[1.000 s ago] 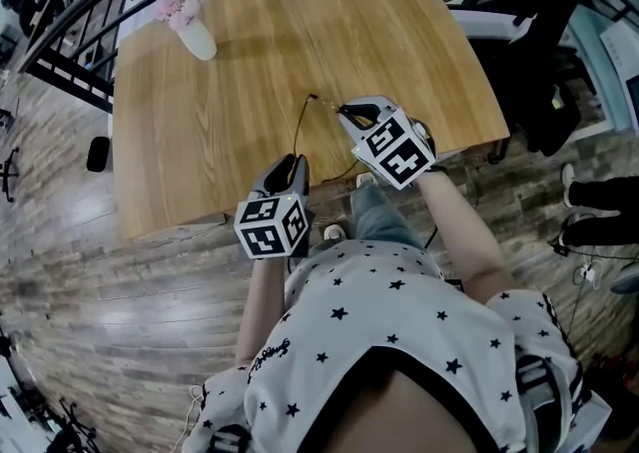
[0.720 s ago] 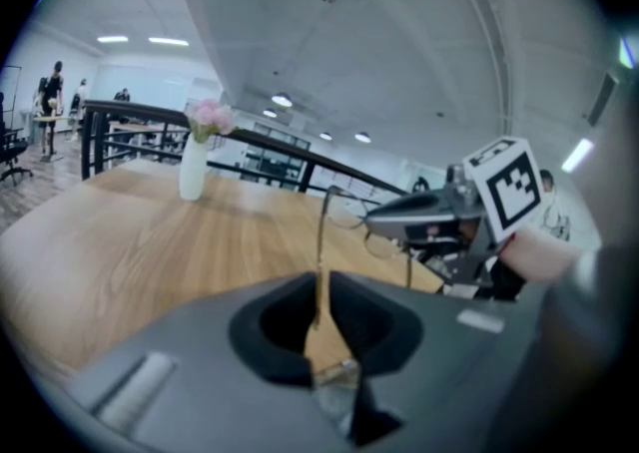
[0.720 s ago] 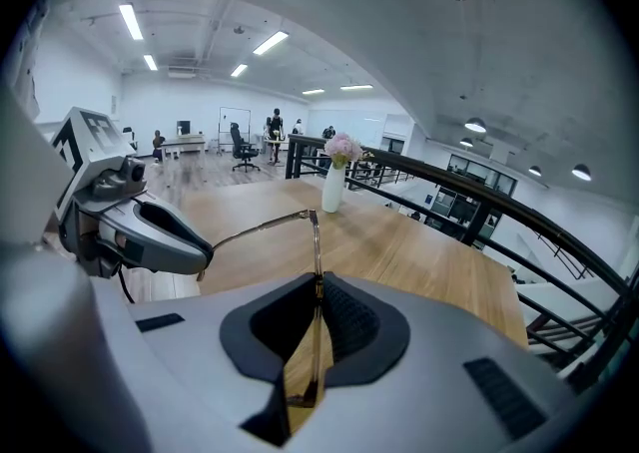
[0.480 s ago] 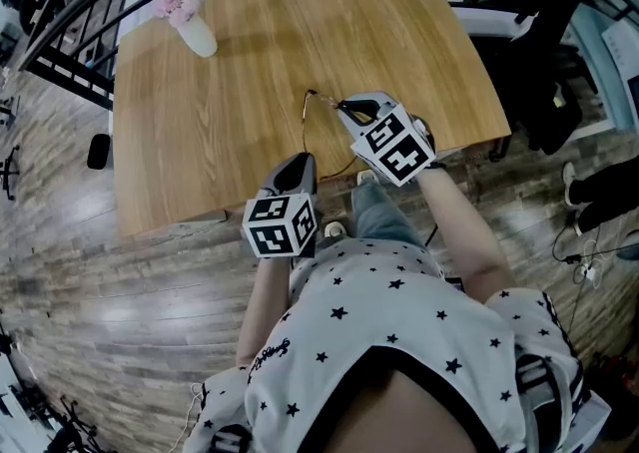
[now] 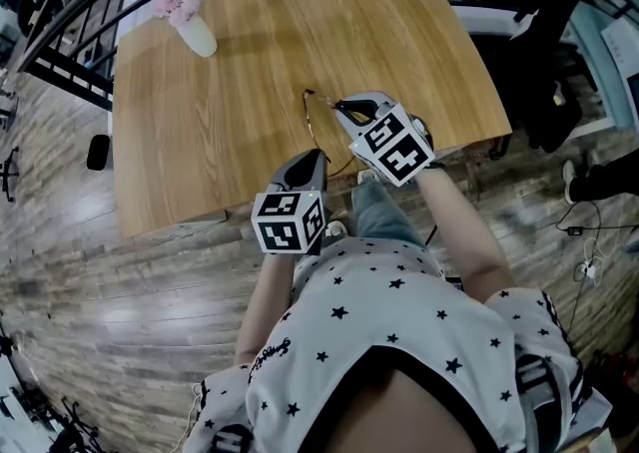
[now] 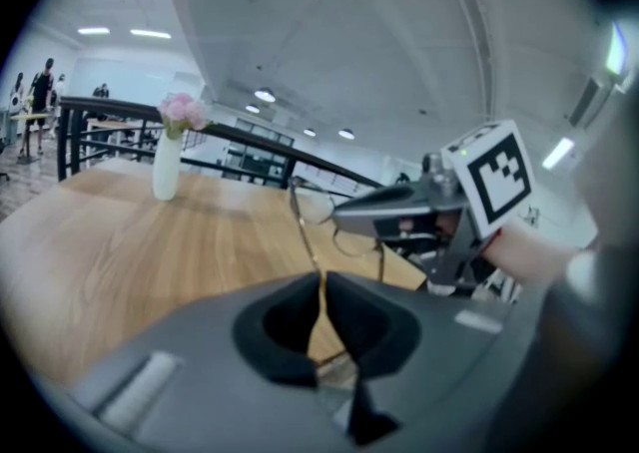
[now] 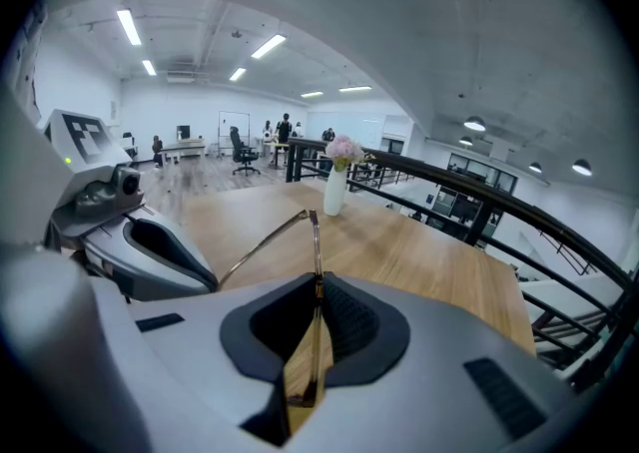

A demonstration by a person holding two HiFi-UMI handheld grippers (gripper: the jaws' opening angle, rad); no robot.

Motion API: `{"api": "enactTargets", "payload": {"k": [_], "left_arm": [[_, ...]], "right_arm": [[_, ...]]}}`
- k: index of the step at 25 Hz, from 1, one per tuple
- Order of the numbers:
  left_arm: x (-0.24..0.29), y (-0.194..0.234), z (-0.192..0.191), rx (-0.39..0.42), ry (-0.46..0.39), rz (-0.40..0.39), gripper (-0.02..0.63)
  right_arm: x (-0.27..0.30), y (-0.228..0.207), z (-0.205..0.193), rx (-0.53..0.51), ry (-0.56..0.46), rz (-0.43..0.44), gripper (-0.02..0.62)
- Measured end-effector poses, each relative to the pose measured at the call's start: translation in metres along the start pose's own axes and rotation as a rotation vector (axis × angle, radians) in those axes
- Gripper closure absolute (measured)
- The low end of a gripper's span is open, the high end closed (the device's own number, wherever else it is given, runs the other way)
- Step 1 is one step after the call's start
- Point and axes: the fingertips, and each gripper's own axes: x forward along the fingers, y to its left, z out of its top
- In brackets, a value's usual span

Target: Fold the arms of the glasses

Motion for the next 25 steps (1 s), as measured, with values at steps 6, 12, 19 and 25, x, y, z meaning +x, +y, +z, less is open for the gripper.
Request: {"api": "enactTargets", "payload": {"k": [6, 12, 19, 25], "left_arm": [[0.008, -0.003, 0.0, 0.016, 0.016, -0.031, 0.584], [0.012, -0.005, 0.002, 0.023, 0.029, -0.058, 0.584], [0.017, -0.013, 0.006, 0.045, 0.032, -0.096, 0.591], [0.02, -0.017, 0.009, 0.066, 0.037, -0.116, 0.594]], "right_arm": [[0.006, 0.004, 0.005, -0.002, -0.008, 0.013, 0.563], [0.007, 0.007, 0.006, 0.014, 0.003, 0.023, 0.563], [0.011, 0.015, 0.009, 0.021, -0.006, 0.05, 0.563], [0.013, 0.023, 0.011, 0.019, -0.005, 0.079, 0.563]]}}
